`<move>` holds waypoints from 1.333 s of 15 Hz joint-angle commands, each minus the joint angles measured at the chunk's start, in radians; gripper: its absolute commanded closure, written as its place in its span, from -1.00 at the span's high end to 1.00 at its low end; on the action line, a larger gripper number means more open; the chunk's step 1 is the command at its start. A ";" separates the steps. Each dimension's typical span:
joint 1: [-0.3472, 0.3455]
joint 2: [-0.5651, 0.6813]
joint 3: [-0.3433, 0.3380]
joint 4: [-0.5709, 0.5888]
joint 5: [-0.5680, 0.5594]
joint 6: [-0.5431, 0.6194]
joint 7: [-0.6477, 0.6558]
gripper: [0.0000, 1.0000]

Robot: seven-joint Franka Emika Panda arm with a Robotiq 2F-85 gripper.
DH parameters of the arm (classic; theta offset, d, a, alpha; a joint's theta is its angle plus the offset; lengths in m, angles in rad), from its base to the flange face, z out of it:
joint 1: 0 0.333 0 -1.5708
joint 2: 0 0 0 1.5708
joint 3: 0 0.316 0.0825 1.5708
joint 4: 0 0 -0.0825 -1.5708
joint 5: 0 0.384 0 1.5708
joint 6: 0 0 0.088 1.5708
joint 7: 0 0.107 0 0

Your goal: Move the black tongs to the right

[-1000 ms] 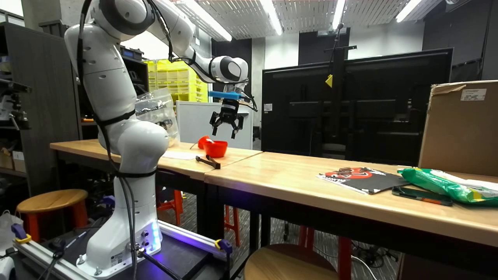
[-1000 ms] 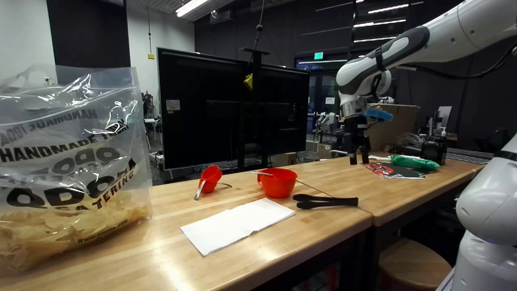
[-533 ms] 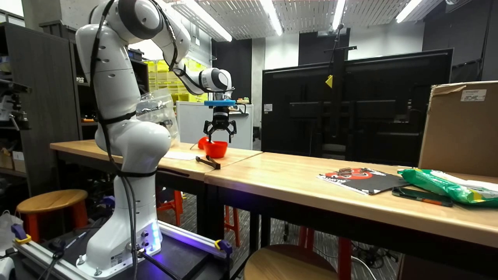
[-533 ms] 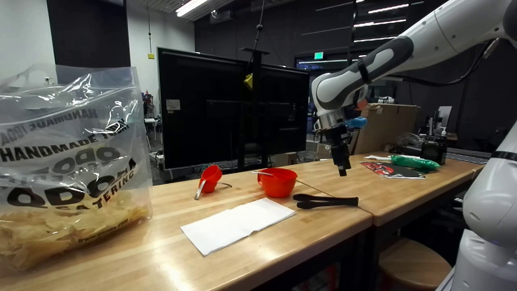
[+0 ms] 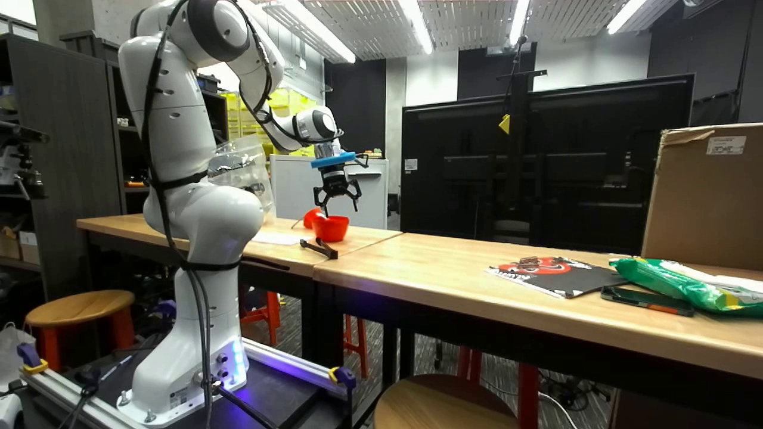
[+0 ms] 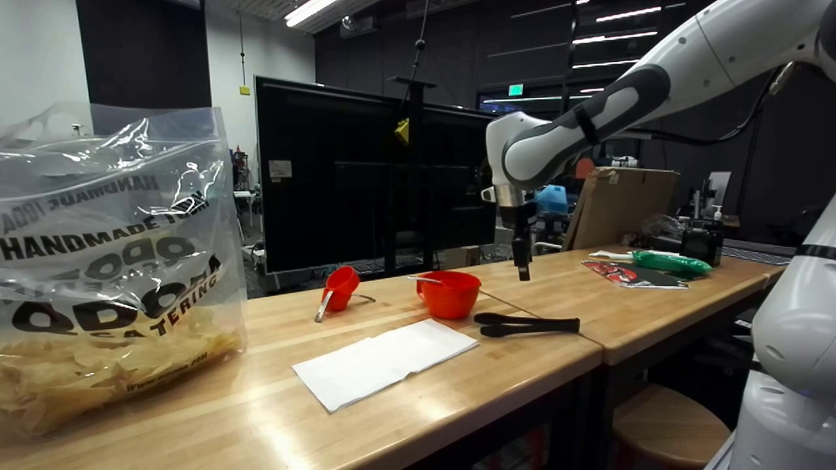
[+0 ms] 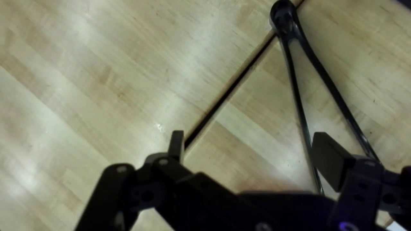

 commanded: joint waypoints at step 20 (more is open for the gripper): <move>0.110 -0.232 -0.105 -0.316 0.187 0.049 -0.482 1.00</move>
